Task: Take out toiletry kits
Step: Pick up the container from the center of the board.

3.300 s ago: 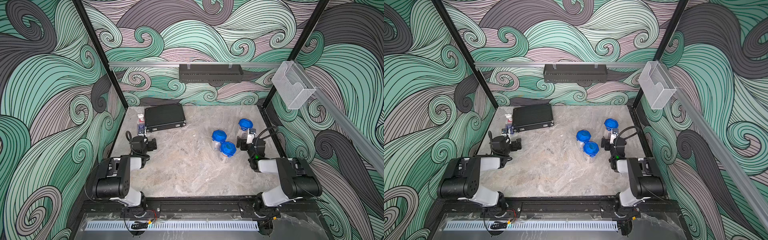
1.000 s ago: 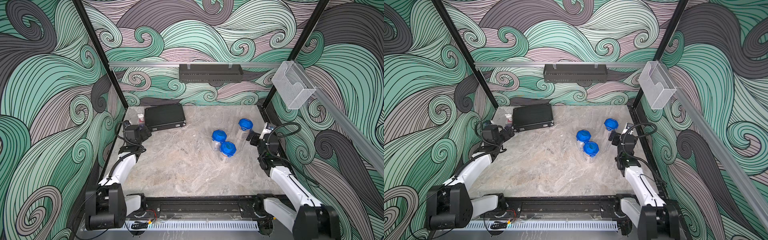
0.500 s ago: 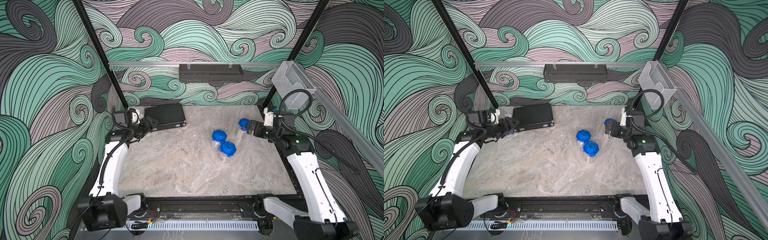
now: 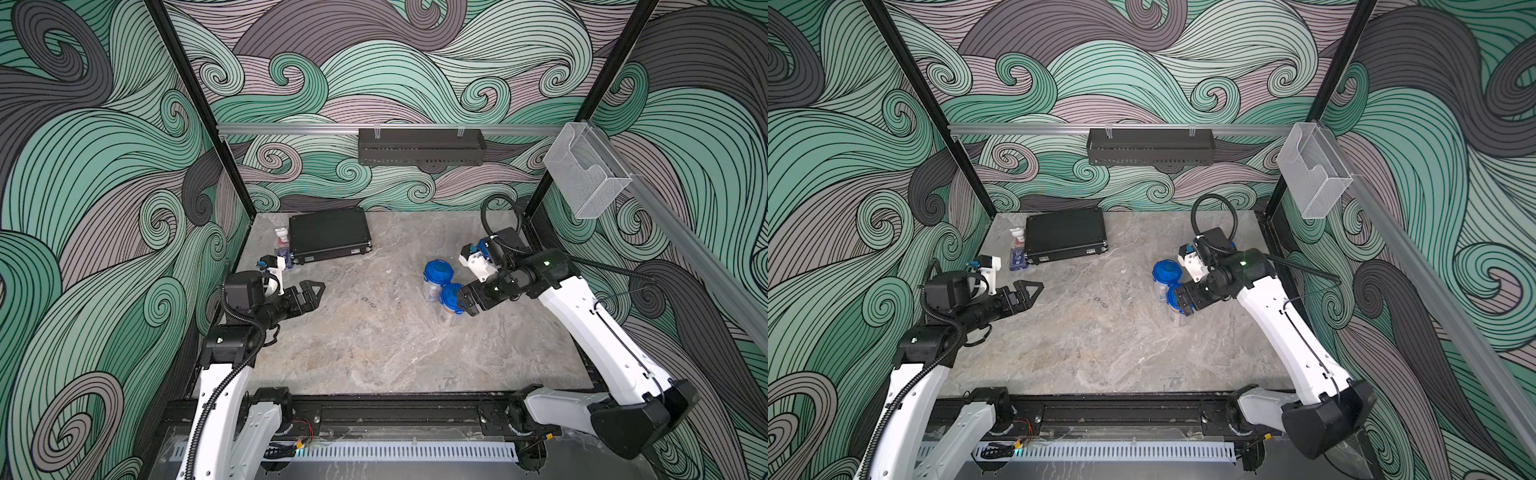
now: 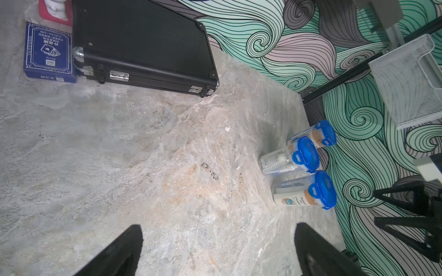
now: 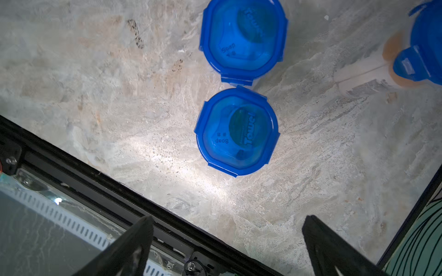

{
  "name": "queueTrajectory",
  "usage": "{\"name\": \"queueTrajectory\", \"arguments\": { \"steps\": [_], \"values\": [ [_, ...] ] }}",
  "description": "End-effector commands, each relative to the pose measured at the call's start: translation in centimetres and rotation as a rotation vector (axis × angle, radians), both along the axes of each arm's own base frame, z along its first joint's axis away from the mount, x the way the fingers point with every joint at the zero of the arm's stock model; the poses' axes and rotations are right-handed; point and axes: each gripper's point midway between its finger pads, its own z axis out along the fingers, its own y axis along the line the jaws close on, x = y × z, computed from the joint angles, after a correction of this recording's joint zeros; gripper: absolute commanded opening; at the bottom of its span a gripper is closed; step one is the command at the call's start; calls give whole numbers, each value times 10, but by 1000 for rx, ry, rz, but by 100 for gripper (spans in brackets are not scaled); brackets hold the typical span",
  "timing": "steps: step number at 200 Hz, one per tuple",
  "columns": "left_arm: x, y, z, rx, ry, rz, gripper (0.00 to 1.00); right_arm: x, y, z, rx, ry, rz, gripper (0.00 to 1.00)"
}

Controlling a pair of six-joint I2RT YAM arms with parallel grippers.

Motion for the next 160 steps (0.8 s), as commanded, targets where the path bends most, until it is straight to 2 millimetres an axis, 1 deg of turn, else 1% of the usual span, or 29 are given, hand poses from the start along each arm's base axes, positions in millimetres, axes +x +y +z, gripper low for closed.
{"name": "queueTrajectory", "arguments": {
  "steps": [1, 18, 48, 83, 101, 115, 160],
  "values": [
    [0, -2, 6, 12, -40, -19, 99, 0, 4, -7, -65, 28, 107, 99],
    [-2, -2, 7, 18, -44, -17, 99, 5, 10, -12, -95, 37, 161, 99],
    [-3, 1, 5, 29, -46, -7, 99, 18, 7, -27, -200, 56, 193, 99],
    [-4, -3, 6, 20, -53, -27, 99, 27, 11, -43, -236, 101, 215, 99],
    [-5, -3, 6, 21, -56, -30, 99, 33, 8, -51, -274, 120, 211, 99],
    [-5, -3, 6, 22, -55, -30, 99, 38, 9, -52, -286, 110, 207, 99],
    [-5, -4, 4, 19, -49, -36, 99, 44, 14, -61, -275, 111, 214, 99]
  ]
}}
